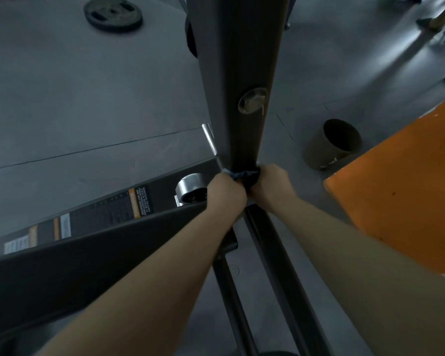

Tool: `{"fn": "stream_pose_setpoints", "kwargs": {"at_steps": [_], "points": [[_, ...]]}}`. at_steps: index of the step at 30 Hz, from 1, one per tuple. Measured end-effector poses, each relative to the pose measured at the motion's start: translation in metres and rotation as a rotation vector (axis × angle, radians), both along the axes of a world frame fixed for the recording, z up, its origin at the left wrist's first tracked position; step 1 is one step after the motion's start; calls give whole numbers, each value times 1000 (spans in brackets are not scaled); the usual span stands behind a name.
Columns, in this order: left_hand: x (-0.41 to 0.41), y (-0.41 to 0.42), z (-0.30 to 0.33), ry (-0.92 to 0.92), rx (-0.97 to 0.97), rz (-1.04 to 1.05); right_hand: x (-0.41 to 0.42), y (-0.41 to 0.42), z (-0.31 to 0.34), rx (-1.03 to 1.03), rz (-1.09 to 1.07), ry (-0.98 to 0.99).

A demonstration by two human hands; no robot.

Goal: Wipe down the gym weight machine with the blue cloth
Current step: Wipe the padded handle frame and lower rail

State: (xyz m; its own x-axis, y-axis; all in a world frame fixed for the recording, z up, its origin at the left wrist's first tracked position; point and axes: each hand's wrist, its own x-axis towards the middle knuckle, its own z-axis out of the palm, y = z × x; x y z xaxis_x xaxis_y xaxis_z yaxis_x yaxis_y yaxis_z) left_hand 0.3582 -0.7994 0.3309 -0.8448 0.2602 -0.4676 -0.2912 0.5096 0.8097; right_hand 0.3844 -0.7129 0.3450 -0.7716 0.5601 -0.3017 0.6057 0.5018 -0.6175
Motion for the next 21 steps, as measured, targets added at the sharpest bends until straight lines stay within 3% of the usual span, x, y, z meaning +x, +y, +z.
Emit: {"fn": "stream_pose_setpoints", "kwargs": {"at_steps": [4, 9, 14, 17, 21], "points": [[-4, -4, 5, 109, -133, -114, 5, 1, -1, 67, 122, -14], [12, -10, 8, 252, -171, -82, 21, -9, -10, 296, 68, 107], [19, 4, 8, 120, -94, -50, 32, -11, -9, 464, 143, 51], [5, 3, 3, 5, 23, 59, 15, -5, -10, 273, 138, 22], [7, 1, -5, 50, 7, 82, 3, 6, -5, 66, 134, -70]]}}
